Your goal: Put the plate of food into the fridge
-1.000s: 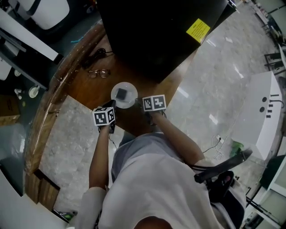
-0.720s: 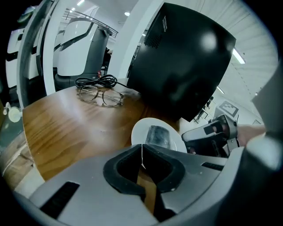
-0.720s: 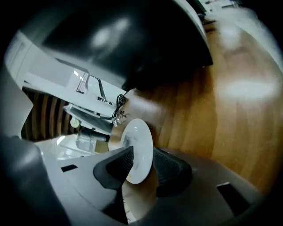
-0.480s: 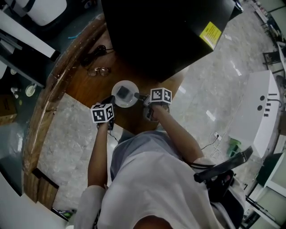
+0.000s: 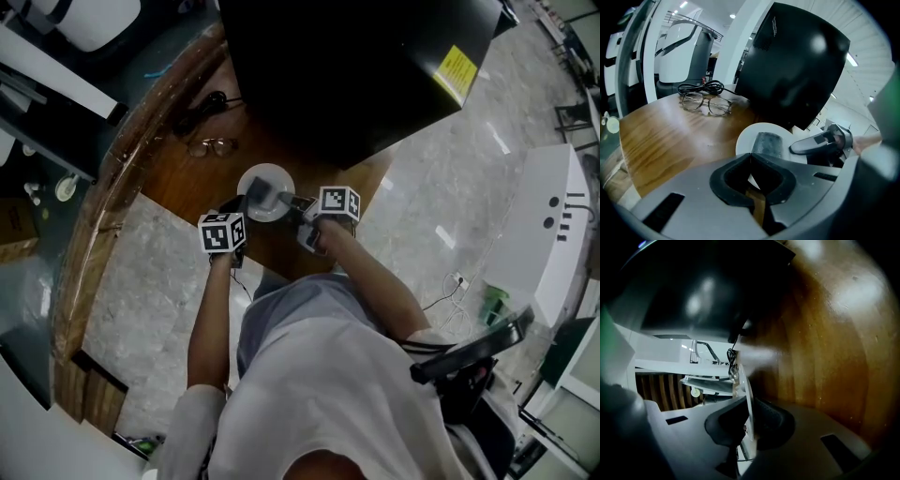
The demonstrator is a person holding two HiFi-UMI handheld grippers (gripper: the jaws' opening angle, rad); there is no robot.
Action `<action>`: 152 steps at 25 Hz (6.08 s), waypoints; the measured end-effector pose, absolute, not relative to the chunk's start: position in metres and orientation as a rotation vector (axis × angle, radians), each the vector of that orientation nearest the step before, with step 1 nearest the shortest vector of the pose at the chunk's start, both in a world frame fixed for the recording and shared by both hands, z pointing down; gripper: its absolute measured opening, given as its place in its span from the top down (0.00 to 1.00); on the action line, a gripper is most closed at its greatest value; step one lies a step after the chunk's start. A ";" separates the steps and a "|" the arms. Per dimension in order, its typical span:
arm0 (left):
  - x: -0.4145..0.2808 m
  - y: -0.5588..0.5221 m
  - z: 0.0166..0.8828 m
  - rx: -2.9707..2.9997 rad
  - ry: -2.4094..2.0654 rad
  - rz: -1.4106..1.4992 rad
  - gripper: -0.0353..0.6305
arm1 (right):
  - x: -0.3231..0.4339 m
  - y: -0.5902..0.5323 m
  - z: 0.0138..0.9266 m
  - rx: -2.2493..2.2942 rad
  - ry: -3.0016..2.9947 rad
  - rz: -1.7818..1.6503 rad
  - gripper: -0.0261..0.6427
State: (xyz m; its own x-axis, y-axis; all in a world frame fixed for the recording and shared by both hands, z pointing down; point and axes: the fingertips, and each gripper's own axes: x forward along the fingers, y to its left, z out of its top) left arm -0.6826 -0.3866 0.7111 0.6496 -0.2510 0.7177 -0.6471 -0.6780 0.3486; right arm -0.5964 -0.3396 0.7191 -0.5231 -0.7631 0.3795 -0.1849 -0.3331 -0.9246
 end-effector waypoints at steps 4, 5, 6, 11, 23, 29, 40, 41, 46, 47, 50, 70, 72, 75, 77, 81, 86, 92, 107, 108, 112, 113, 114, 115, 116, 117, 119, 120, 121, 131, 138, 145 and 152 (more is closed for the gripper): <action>-0.683 -0.388 0.710 2.278 -0.682 0.862 0.92 | -0.599 -0.337 0.718 -1.213 1.527 -1.877 0.90; -0.682 -0.389 0.709 2.279 -0.676 0.868 0.92 | -0.599 -0.338 0.717 -1.208 1.526 -1.871 0.90; -0.681 -0.391 0.710 2.280 -0.669 0.875 0.92 | -0.598 -0.339 0.717 -1.205 1.524 -1.864 0.90; -0.677 -0.379 0.716 2.289 -0.641 0.879 0.92 | -0.595 -0.326 0.721 -1.194 1.558 -1.822 0.90; -0.667 -0.343 0.681 2.324 -0.729 0.687 0.92 | -0.568 -0.278 0.717 -1.135 1.536 -1.792 0.91; -0.634 -0.282 0.658 2.338 -0.758 0.647 0.92 | -0.525 -0.214 0.675 -1.107 1.539 -1.747 0.91; -0.449 -0.008 0.640 2.356 -0.691 0.652 0.92 | -0.338 0.064 0.628 -1.081 1.528 -1.753 0.91; -0.439 0.001 0.642 2.356 -0.676 0.650 0.92 | -0.329 0.074 0.630 -1.086 1.519 -1.761 0.91; -0.375 0.063 0.638 2.389 -0.566 0.645 0.92 | -0.272 0.139 0.620 -1.122 1.469 -1.750 0.91; -0.360 0.074 0.636 2.397 -0.543 0.643 0.92 | -0.260 0.153 0.617 -1.127 1.452 -1.743 0.91; -0.303 0.123 0.630 2.426 -0.471 0.639 0.92 | -0.211 0.209 0.609 -1.129 1.409 -1.713 0.91; 0.074 0.248 0.547 2.760 -0.317 0.471 0.92 | 0.141 0.345 0.545 -1.189 1.310 -1.392 0.91; 0.120 0.202 0.548 2.756 -0.305 0.471 0.92 | 0.188 0.300 0.547 -1.212 1.324 -1.386 0.91; 0.200 0.129 0.540 2.754 -0.289 0.478 0.92 | 0.267 0.226 0.539 -1.200 1.298 -1.387 0.91; 0.246 0.088 0.530 2.758 -0.279 0.476 0.92 | 0.313 0.185 0.531 -1.201 1.283 -1.383 0.91; 0.339 0.000 0.516 2.762 -0.230 0.503 0.92 | 0.404 0.093 0.511 -1.177 1.274 -1.356 0.91; 0.407 -0.087 0.537 2.792 -0.166 0.486 0.92 | 0.464 0.005 0.536 -1.173 1.245 -1.376 0.91; 0.429 -0.133 0.522 2.790 -0.144 0.423 0.92 | 0.479 -0.047 0.515 -1.141 1.263 -1.375 0.91; 0.388 -0.329 0.496 2.760 -0.316 0.194 0.92 | 0.451 -0.270 0.490 -1.052 1.452 -1.475 0.91; 0.389 -0.349 0.486 2.751 -0.348 0.186 0.92 | 0.454 -0.291 0.479 -1.032 1.464 -1.488 0.91; 0.372 -0.382 0.449 2.711 -0.547 0.139 0.92 | 0.442 -0.334 0.445 -0.930 1.585 -1.561 0.91; 0.369 -0.387 0.446 2.702 -0.611 0.123 0.92 | 0.438 -0.343 0.441 -0.895 1.631 -1.586 0.91; 0.365 -0.393 0.443 2.691 -0.671 0.104 0.92 | 0.435 -0.352 0.438 -0.859 1.673 -1.610 0.91; 0.362 -0.399 0.441 2.678 -0.724 0.084 0.92 | 0.431 -0.361 0.434 -0.825 1.708 -1.630 0.91; 0.358 -0.405 0.438 2.665 -0.771 0.064 0.92 | 0.427 -0.369 0.430 -0.792 1.738 -1.647 0.91; 0.353 -0.410 0.435 2.653 -0.816 0.047 0.92 | 0.421 -0.377 0.426 -0.758 1.766 -1.662 0.91; 0.340 -0.419 0.431 2.624 -0.920 0.021 0.92 | 0.409 -0.391 0.418 -0.682 1.819 -1.699 0.91; 0.333 -0.421 0.429 2.603 -0.983 0.011 0.92 | 0.402 -0.398 0.414 -0.640 1.846 -1.726 0.91; 0.325 -0.423 0.427 2.579 -1.053 -0.001 0.92 | 0.395 -0.405 0.412 -0.598 1.872 -1.757 0.91; 0.264 -0.406 0.420 2.400 -1.427 -0.038 0.92 | 0.329 -0.440 0.409 -0.468 2.036 -1.927 0.91; 0.271 -0.373 0.399 2.472 -1.423 0.004 0.92 | 0.298 -0.449 0.406 -0.422 2.042 -2.002 0.91; 0.282 -0.375 0.369 2.563 -1.449 -0.049 0.92 | 0.281 -0.452 0.400 -0.412 2.042 -2.038 0.91; 0.281 -0.390 0.371 2.567 -1.499 0.018 0.92 | 0.275 -0.460 0.397 -0.391 2.010 -2.059 0.91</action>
